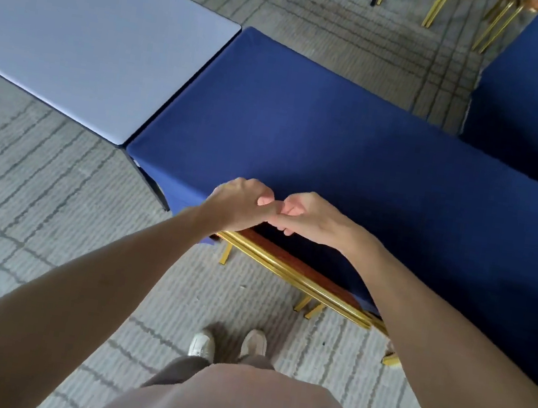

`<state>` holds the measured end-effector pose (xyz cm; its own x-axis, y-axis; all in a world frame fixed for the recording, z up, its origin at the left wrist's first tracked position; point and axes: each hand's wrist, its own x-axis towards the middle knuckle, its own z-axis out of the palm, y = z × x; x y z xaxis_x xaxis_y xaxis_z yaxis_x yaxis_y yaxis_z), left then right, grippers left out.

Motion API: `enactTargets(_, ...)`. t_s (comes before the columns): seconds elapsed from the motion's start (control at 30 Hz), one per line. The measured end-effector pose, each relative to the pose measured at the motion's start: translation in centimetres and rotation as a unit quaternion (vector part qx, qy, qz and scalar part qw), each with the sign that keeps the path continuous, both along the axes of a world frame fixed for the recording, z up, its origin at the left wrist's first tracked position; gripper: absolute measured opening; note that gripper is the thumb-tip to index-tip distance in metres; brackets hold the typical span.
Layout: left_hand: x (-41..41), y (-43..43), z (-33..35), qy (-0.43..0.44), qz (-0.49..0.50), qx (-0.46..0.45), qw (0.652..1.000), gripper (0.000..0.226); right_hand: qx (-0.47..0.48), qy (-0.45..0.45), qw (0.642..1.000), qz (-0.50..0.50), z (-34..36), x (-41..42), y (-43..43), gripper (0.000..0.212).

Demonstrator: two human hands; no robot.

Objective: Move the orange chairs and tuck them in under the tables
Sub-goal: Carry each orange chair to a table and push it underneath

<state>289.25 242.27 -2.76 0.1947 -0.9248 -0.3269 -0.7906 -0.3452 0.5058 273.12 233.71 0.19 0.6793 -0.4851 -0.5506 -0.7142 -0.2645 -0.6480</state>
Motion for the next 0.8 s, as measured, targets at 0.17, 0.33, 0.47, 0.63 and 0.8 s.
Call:
enactTargets(0.17, 6.7, 5.9, 2.4, 0.005, 0.183, -0.029, 0.983, 0.046, -0.023, -0.063, 0.995, 0.075, 2.2, 9.6, 2.5, 0.053)
enactTargets(0.33, 16.2, 17.4, 6.6, -0.042, 0.318, -0.098, 0.942, 0.049, -0.040, -0.123, 0.972, 0.197, 4.1, 23.1, 10.2, 0.034)
enactTargets(0.47, 23.0, 28.0, 9.0, -0.074, 0.420, -0.116, 0.897, 0.069, -0.051, -0.164, 0.946, 0.274, 6.4, 32.6, 18.8, 0.036)
enactTargets(0.63, 32.2, 43.9, 11.4, -0.112, 0.515, -0.113, 0.842, 0.063, -0.074, -0.204, 0.902, 0.374, 8.3, 44.9, 33.0, 0.040)
enactTargets(0.8, 38.9, 60.9, 14.6, -0.138, 0.600, -0.106, 0.781, 0.055, -0.094, -0.226, 0.858, 0.452, 10.3, 55.9, 47.9, 0.038)
